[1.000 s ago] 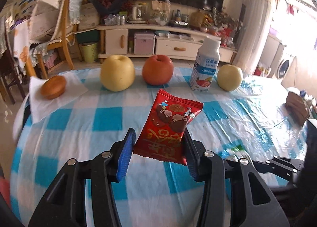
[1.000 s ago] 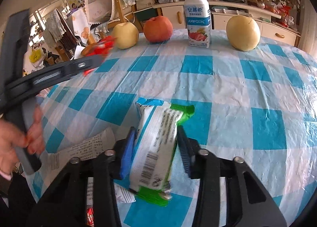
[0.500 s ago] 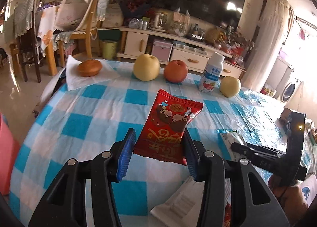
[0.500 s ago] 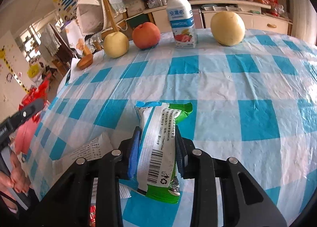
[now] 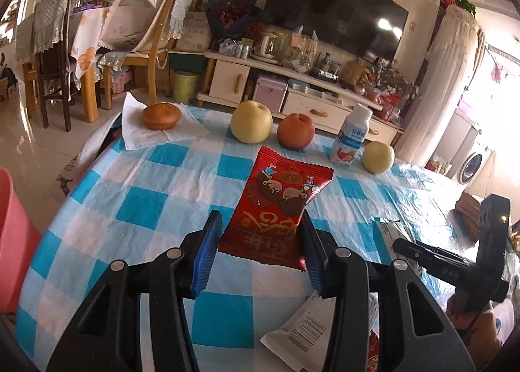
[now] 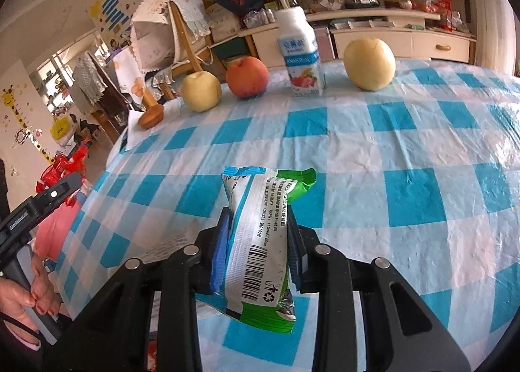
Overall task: Collect trash
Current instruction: 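Lift the red packet and green-white wrapper and carry them to the pink bucket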
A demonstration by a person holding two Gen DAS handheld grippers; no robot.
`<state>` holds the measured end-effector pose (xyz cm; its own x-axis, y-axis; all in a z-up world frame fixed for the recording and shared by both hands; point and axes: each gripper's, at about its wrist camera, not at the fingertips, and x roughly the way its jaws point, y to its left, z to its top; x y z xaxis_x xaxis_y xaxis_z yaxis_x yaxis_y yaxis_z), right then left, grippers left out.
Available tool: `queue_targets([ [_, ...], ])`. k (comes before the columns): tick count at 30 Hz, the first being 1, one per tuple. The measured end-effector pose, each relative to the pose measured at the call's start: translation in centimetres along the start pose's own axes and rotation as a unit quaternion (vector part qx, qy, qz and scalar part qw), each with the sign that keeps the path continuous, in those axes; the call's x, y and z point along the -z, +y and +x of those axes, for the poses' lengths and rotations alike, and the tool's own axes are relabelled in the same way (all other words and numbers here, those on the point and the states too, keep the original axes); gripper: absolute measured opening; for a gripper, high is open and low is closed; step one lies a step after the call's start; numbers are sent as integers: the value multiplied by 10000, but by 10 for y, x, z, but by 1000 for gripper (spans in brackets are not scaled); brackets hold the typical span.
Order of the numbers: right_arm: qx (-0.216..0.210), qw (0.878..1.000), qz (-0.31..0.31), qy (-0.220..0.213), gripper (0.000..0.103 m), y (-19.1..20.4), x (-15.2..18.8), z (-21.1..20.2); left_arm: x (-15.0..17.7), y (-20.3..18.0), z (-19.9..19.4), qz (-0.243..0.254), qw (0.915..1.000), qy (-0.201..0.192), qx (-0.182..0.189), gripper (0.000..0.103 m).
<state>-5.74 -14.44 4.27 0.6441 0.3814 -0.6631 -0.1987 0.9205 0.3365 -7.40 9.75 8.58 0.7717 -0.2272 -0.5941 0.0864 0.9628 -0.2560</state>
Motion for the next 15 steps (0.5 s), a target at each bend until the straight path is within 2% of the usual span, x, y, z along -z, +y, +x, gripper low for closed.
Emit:
queue_targets([
  [10,-359,9991,-190,-105,33,45,-3,-11,-15,19,-23,-185,9990,-293,-266,49],
  [15,-559,9977,-382,-13,33,77,-2,-5,-24,41,-39,-363,9965,-493,-562,49],
])
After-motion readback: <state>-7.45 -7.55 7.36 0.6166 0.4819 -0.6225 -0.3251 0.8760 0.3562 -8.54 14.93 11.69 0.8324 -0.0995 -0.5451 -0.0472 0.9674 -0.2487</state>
